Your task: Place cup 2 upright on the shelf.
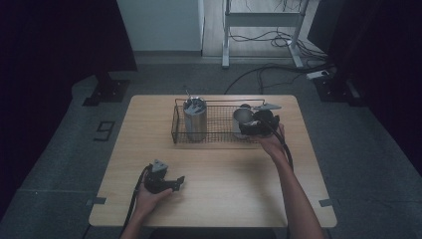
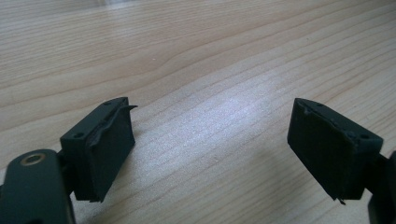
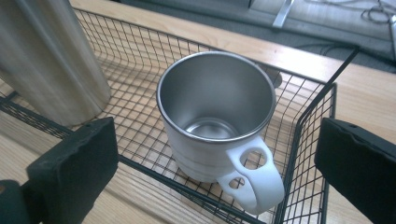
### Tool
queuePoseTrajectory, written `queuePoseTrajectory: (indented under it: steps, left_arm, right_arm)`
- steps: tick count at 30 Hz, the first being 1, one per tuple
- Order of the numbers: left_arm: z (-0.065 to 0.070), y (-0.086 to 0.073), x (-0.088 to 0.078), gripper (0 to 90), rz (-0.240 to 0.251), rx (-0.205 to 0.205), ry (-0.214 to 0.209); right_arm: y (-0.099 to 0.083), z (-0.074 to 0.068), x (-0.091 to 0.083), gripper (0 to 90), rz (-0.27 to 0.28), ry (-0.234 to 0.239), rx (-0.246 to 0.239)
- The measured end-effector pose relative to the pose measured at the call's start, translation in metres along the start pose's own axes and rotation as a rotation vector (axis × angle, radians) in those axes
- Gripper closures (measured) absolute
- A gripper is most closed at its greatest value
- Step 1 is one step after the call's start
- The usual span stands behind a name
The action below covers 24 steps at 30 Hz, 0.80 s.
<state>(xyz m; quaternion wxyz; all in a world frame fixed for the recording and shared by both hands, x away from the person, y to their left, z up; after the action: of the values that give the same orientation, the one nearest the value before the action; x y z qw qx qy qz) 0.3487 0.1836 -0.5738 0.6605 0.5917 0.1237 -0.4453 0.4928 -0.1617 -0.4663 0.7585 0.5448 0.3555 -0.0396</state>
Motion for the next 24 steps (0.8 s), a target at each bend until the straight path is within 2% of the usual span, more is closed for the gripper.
queuePoseTrajectory:
  steps: [4,13,23,24]
  left_arm:
    - [0.001,-0.001,0.000,14.5,-0.002,0.006,0.005]
    - [0.002,-0.001,0.000,14.5,-0.007,0.003,0.006]
    - [0.002,-0.001,0.001,14.5,-0.006,0.003,0.012]
    - [0.002,-0.001,0.001,14.5,-0.007,0.004,0.012]
  right_arm:
    - [-0.001,0.000,-0.009,2.2,0.037,-0.007,0.011]
    - [-0.012,-0.002,-0.023,4.1,0.061,0.013,0.013]
    - [-0.042,-0.008,-0.042,7.2,0.090,0.039,0.017]
    - [-0.049,-0.011,-0.044,7.8,0.088,0.039,0.010]
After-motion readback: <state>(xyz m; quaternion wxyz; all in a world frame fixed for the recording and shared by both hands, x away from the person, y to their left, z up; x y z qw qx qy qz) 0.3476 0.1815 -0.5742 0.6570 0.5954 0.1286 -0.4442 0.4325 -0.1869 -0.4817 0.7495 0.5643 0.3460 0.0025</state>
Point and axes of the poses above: each handheld gripper's, and its own axes: x roughly forward along the jaws, y roughly out of its top, z roughly to its right, the point moved 4 cm from there along x, roughly forward along the jaws, and after that the axes turned 12 degrees about -x, right-handed, at the moved point
